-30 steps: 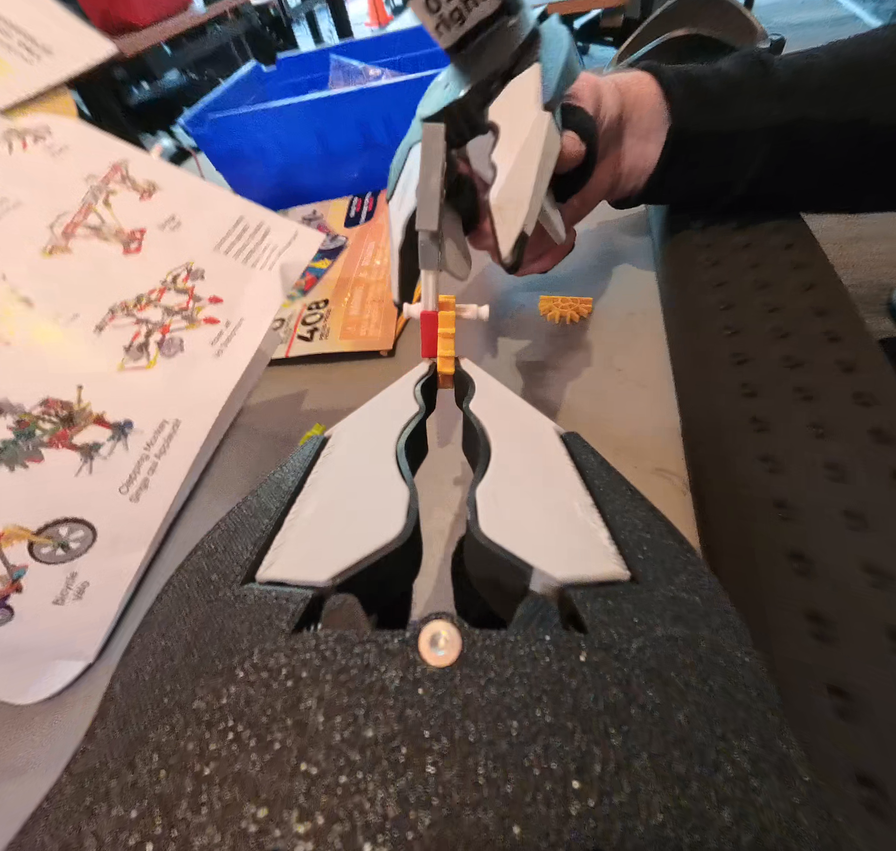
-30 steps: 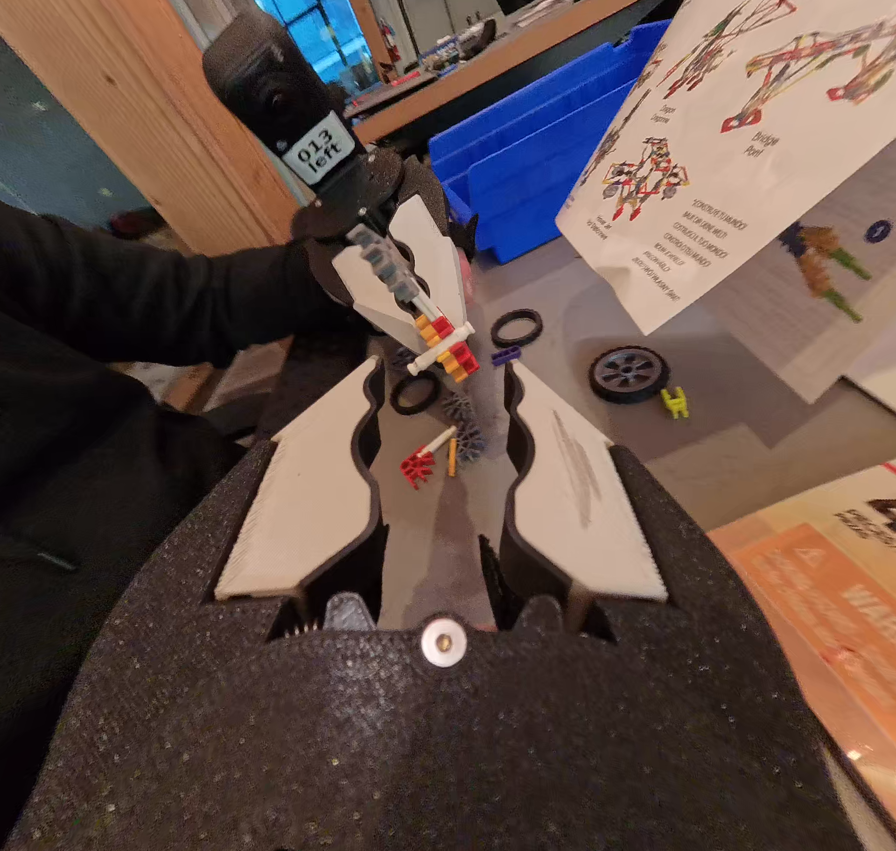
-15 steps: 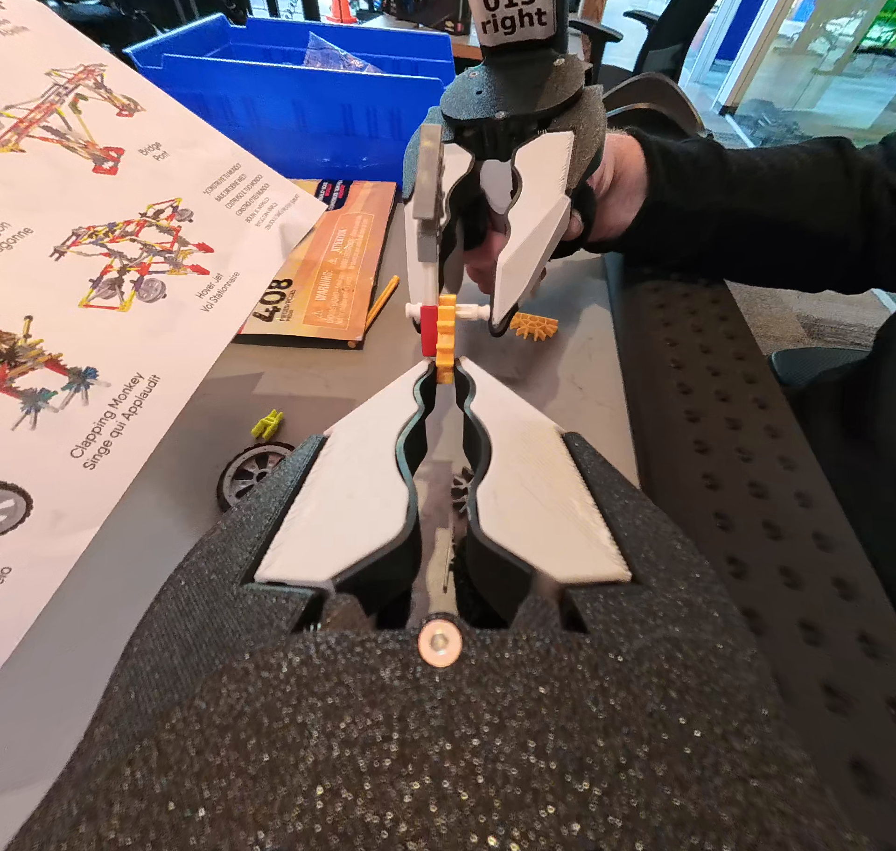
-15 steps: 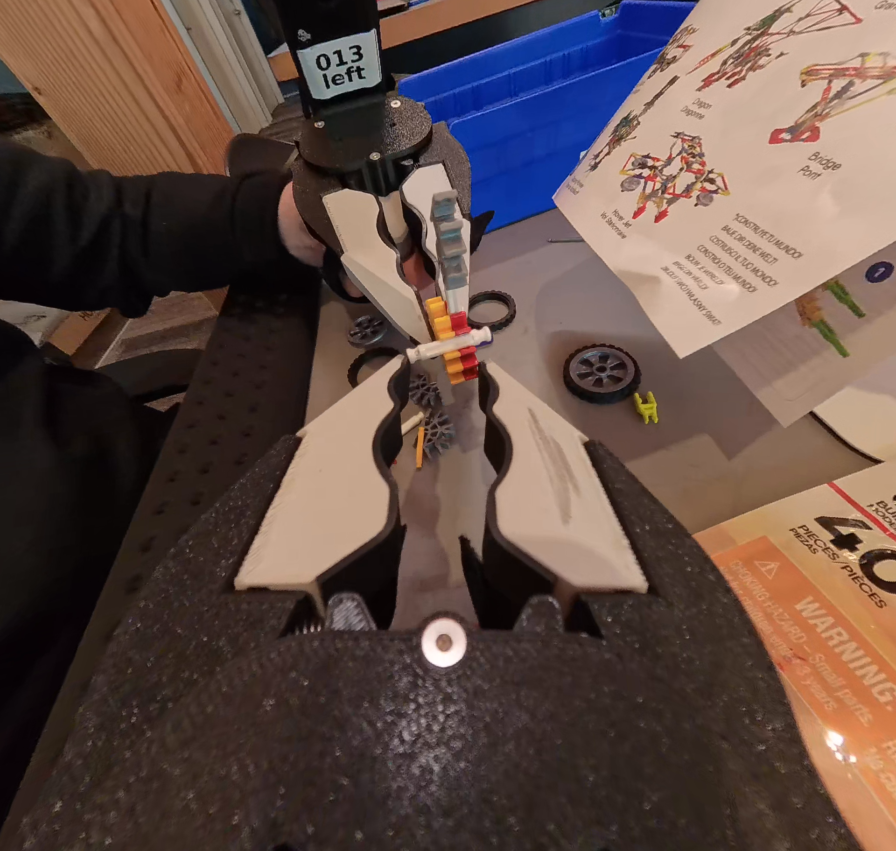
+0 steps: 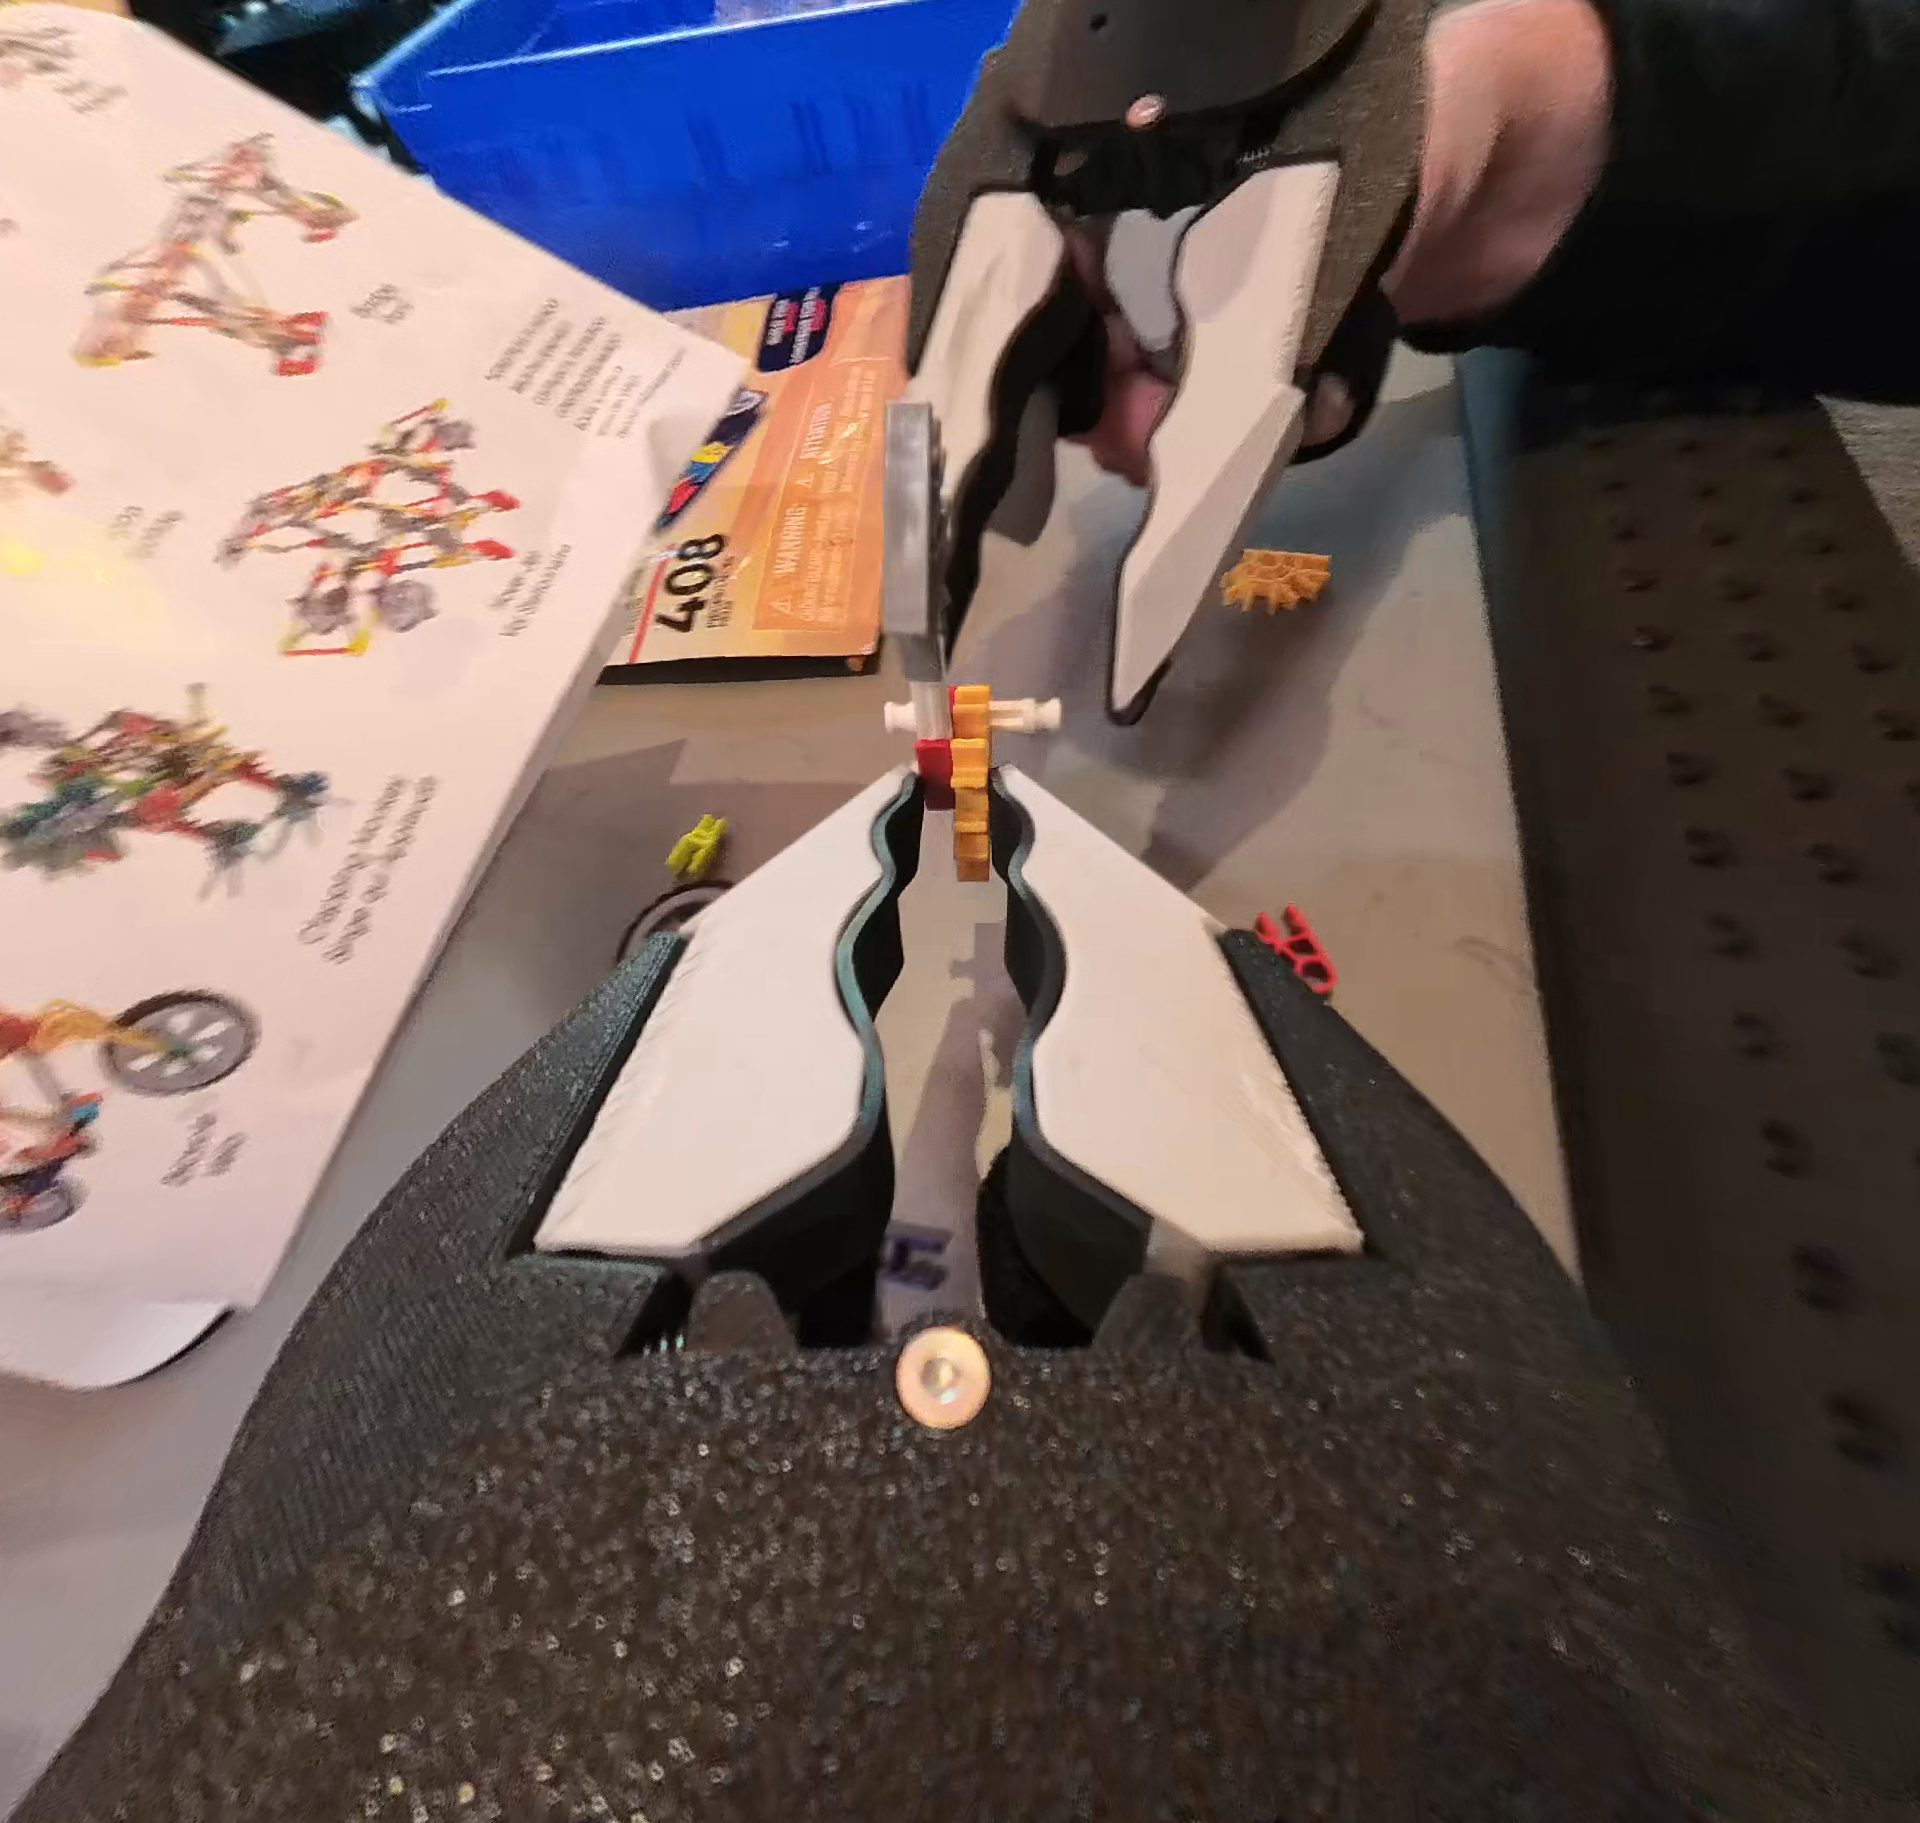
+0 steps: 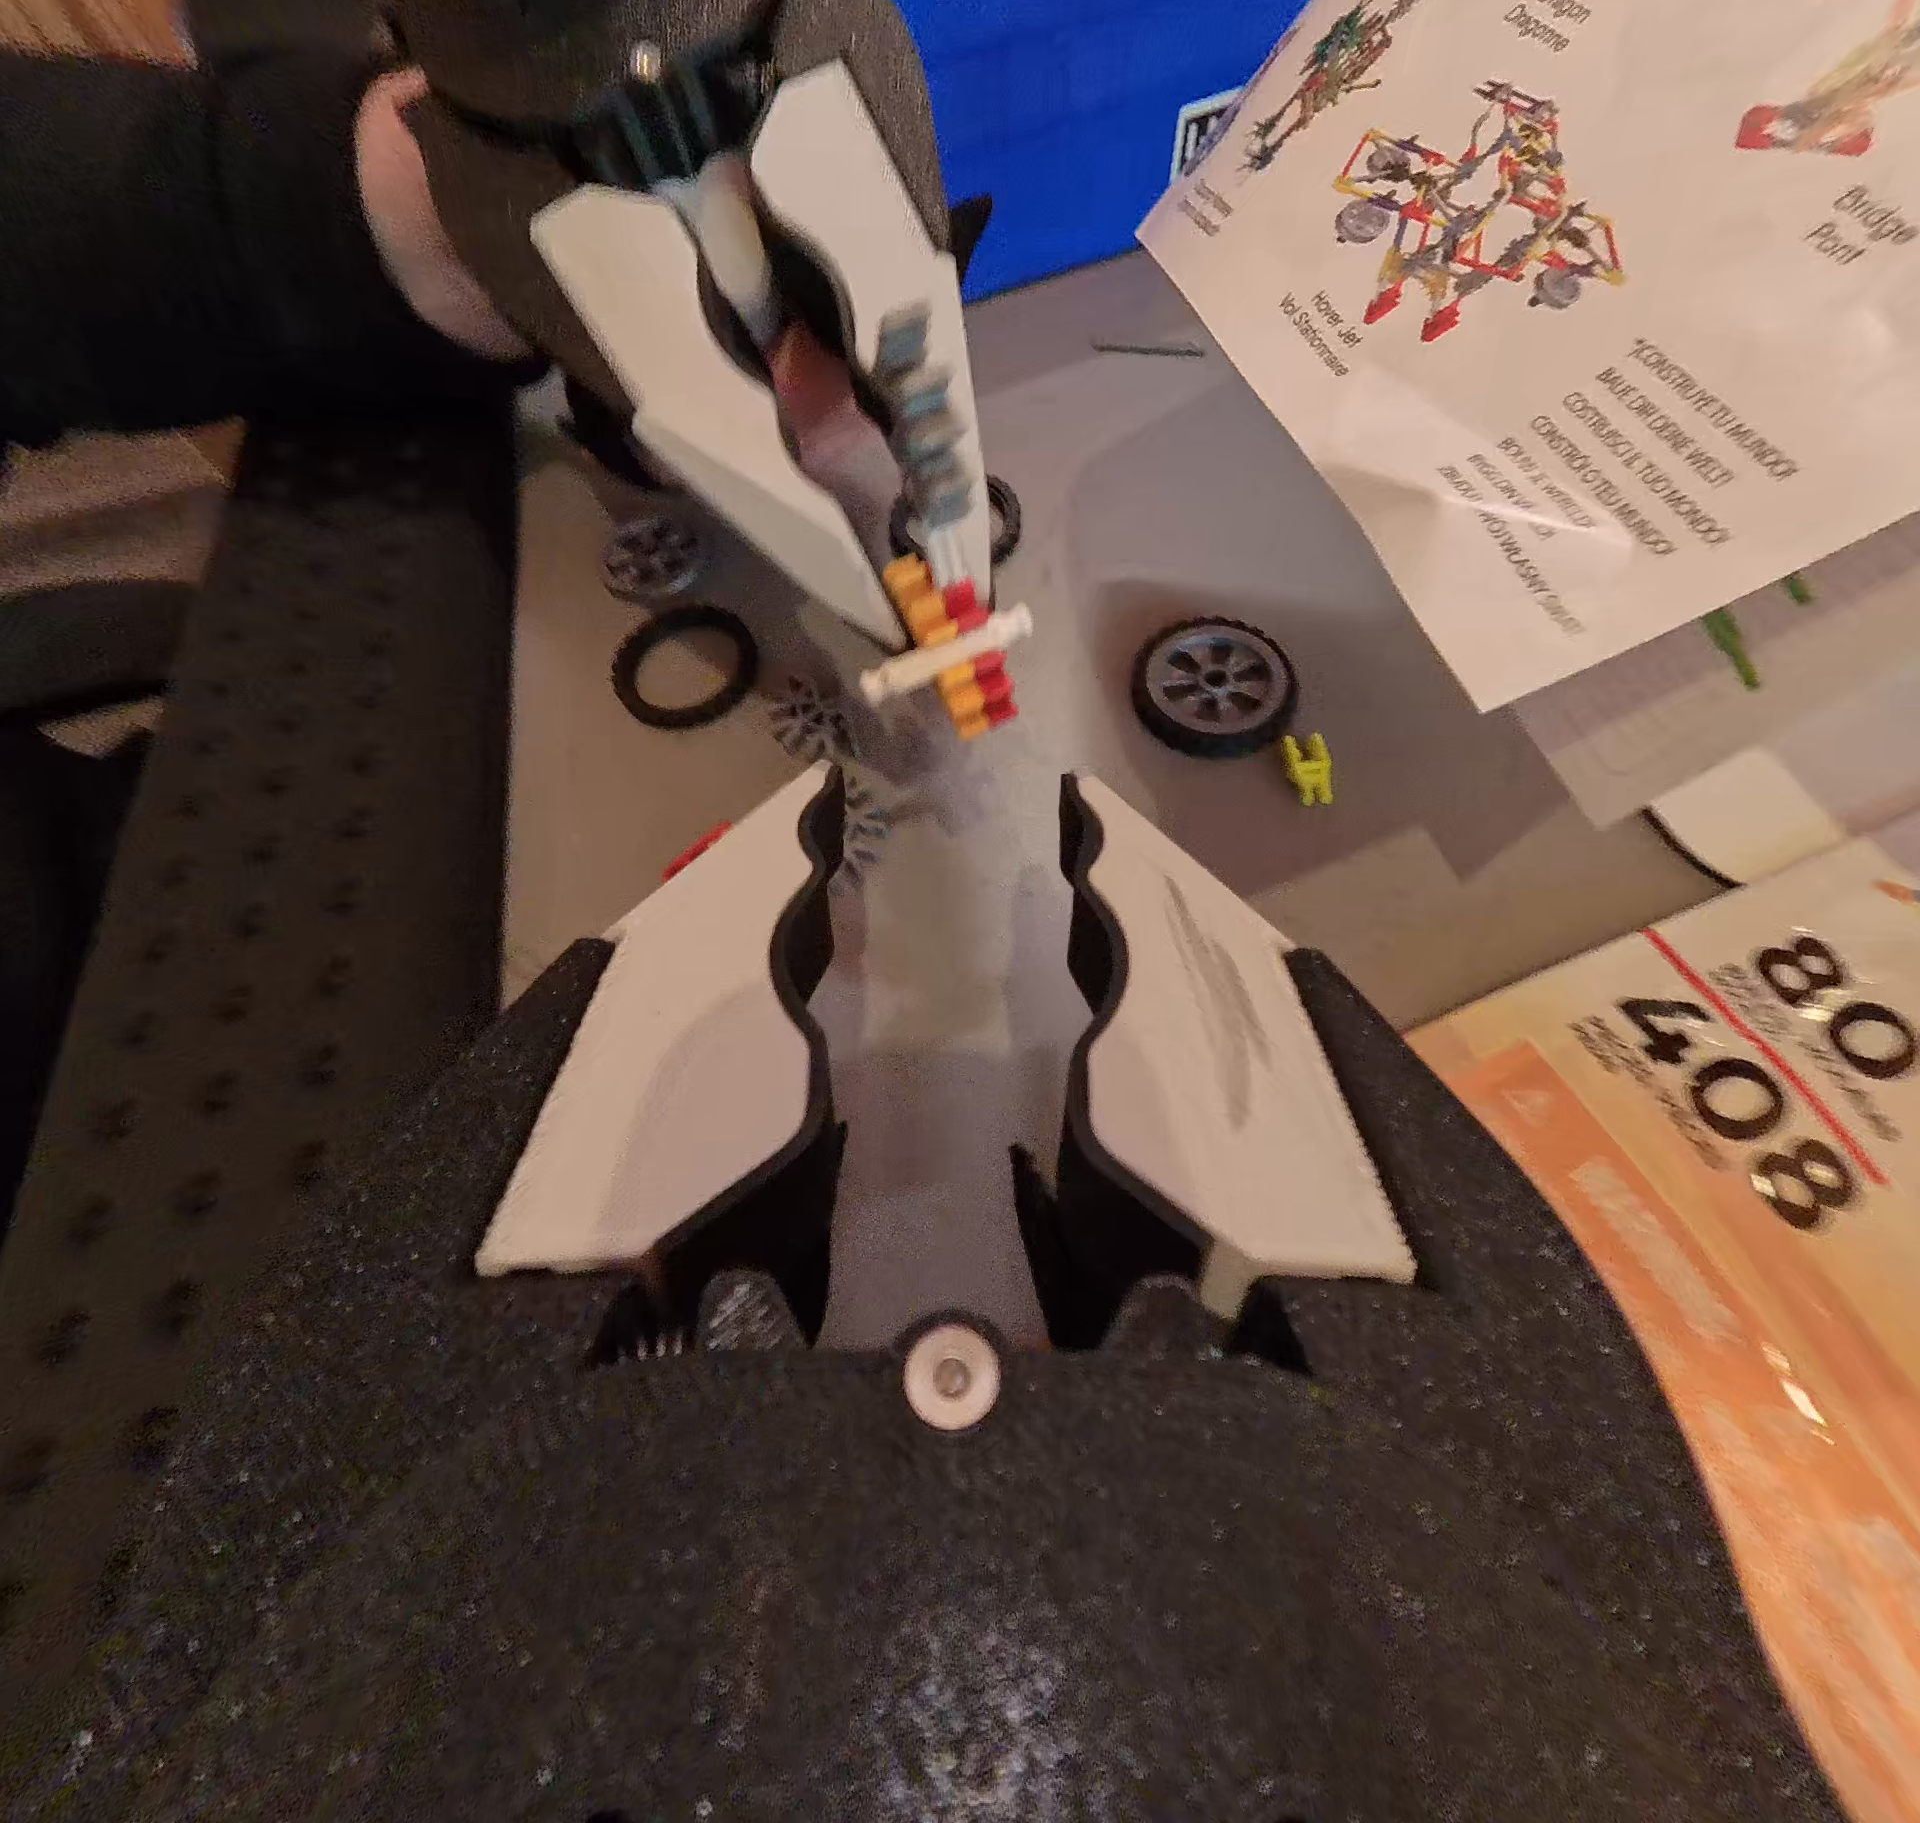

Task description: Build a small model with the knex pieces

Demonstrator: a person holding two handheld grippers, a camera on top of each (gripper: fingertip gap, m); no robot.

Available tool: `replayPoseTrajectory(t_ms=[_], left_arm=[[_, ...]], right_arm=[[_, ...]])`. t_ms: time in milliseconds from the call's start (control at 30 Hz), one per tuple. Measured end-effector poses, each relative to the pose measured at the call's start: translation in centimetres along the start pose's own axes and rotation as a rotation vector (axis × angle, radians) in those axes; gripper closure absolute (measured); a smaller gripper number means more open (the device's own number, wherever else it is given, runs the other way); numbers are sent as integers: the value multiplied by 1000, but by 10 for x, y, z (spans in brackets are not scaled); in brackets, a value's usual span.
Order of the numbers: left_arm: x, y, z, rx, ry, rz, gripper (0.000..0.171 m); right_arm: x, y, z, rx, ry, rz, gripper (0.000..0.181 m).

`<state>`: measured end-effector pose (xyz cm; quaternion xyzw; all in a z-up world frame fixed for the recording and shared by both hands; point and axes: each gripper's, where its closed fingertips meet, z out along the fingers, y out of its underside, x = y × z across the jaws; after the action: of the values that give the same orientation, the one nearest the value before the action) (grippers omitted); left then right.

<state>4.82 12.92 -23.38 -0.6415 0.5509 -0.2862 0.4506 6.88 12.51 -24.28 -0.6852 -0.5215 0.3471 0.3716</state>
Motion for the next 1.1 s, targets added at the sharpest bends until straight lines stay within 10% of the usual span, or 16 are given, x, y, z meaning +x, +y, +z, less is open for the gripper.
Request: replayPoseTrajectory(t_ms=[267, 467, 667, 1100], left_arm=[[-13, 7, -4, -12, -26, -41, 160], [-15, 9, -3, -9, -30, -58, 160], [-14, 10, -1, -14, -17, -68, 160], [-16, 11, 0, 8, 14, -177, 160]], right_arm=[[-79, 42, 27, -292, -206, -301, 146], [-80, 49, 37, -350, -172, -366, 179], [-77, 46, 33, -341, -144, -365, 149], [-76, 47, 27, -330, -146, -412, 181]])
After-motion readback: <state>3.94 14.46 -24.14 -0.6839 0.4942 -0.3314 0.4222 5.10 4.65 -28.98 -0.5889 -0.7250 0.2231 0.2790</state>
